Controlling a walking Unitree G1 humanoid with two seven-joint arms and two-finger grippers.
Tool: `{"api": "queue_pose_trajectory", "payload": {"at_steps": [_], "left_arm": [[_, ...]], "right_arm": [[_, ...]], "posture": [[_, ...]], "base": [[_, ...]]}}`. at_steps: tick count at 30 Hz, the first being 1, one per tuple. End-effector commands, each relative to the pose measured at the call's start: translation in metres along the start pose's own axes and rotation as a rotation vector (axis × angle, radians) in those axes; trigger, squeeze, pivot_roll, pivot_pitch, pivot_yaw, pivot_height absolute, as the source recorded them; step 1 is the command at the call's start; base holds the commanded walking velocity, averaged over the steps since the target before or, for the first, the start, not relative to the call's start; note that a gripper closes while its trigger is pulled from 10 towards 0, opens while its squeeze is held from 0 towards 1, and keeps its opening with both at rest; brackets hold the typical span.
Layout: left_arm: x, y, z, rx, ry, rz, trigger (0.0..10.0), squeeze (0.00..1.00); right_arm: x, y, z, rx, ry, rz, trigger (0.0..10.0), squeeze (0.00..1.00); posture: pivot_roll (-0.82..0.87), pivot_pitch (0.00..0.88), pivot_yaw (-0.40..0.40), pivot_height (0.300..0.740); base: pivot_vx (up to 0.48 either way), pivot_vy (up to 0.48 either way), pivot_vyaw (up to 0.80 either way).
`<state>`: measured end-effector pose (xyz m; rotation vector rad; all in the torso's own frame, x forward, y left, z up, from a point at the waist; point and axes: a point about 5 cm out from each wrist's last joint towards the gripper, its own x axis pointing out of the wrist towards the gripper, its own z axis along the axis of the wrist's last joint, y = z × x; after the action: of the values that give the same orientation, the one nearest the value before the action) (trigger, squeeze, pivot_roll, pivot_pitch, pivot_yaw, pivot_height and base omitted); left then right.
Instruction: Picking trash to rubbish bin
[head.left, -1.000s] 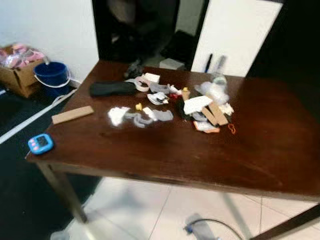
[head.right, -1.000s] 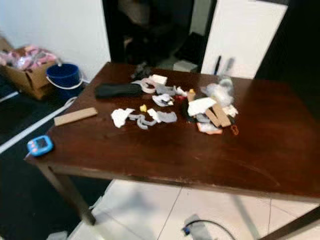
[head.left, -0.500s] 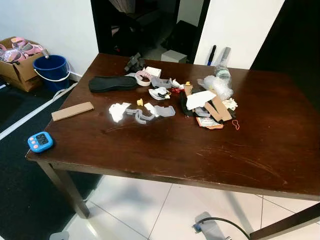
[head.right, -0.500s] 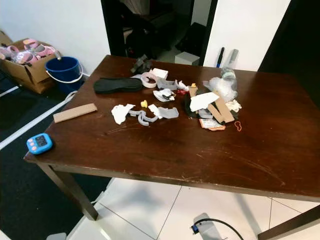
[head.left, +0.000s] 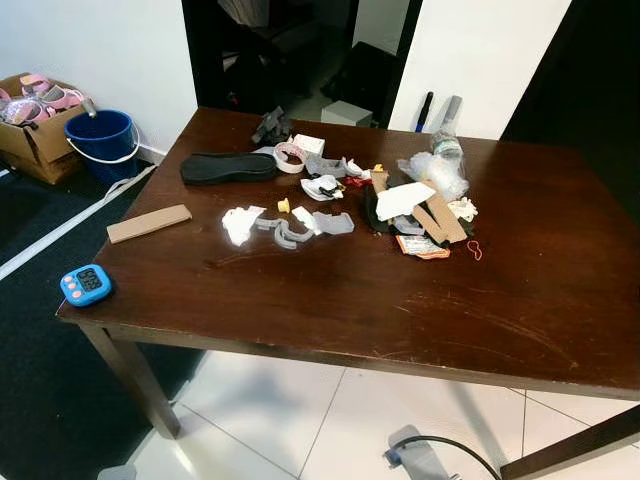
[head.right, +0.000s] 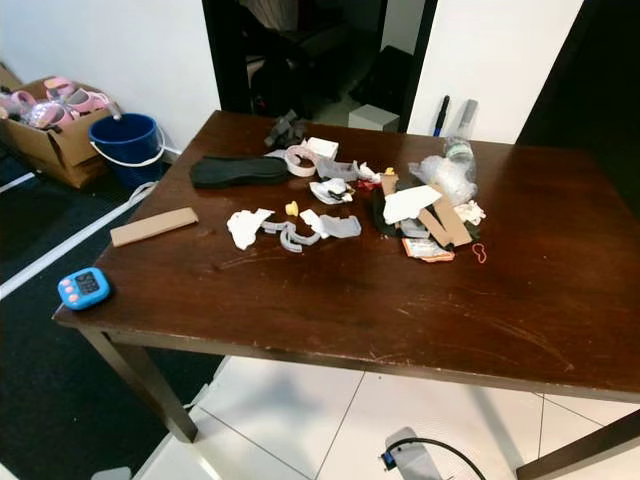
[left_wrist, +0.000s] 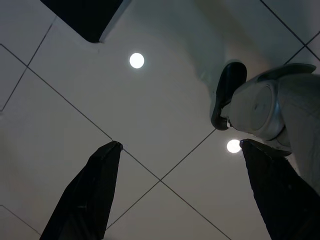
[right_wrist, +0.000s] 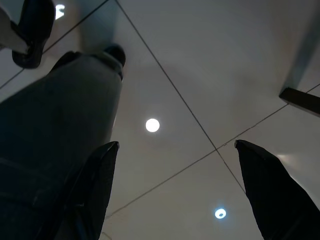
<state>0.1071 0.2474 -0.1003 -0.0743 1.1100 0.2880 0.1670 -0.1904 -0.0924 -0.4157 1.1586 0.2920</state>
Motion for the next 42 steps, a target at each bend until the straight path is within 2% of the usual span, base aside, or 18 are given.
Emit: {"api": "queue_pose_trajectory", "payload": {"at_steps": [1, 6, 13, 19, 22, 32, 42], "left_arm": [[-0.001, 0.003, -0.007, -0.007, 0.029, 0.006, 10.0, 0.0], [-0.002, 0.007, -0.009, -0.006, 0.035, 0.011, 10.0, 0.0], [-0.003, 0.009, -0.013, -0.015, 0.043, 0.02, 10.0, 0.0], [-0.005, 0.014, -0.022, -0.031, 0.062, 0.043, 10.0, 0.0], [-0.005, 0.014, -0.022, -0.031, 0.062, 0.043, 10.0, 0.0], [-0.006, 0.009, -0.031, -0.077, 0.087, 0.027, 10.0, 0.0], [-0.008, 0.006, -0.04, -0.117, 0.118, 0.012, 10.0, 0.0]], "right_arm": [[0.0, 0.001, -0.01, -0.027, 0.051, 0.004, 10.0, 0.0], [-0.003, -0.006, -0.033, -0.045, 0.165, -0.042, 10.0, 0.0], [-0.006, -0.012, -0.044, -0.025, 0.205, -0.068, 10.0, 0.0], [-0.009, -0.017, -0.058, -0.007, 0.265, -0.072, 10.0, 0.0], [-0.009, -0.017, -0.058, -0.007, 0.265, -0.072, 10.0, 0.0], [-0.011, -0.021, -0.064, 0.013, 0.279, -0.079, 10.0, 0.0], [-0.013, -0.022, -0.07, 0.015, 0.296, -0.073, 10.0, 0.0]], "posture": [[0.17, 0.073, -0.043, 0.74], [0.17, 0.075, -0.042, 0.74], [0.17, 0.08, -0.046, 0.74], [0.17, 0.088, -0.051, 0.74], [0.17, 0.088, -0.051, 0.74], [0.17, 0.089, -0.07, 0.74], [0.18, 0.091, -0.077, 0.74]], "base": [[0.375, 0.0, 0.0], [0.376, 0.0, -0.8], [0.376, 0.0, -0.79], [0.363, 0.0, 0.0], [0.304, 0.0, 0.0], [0.0, 0.0, 0.0], [0.0, -0.308, 0.0]]}}
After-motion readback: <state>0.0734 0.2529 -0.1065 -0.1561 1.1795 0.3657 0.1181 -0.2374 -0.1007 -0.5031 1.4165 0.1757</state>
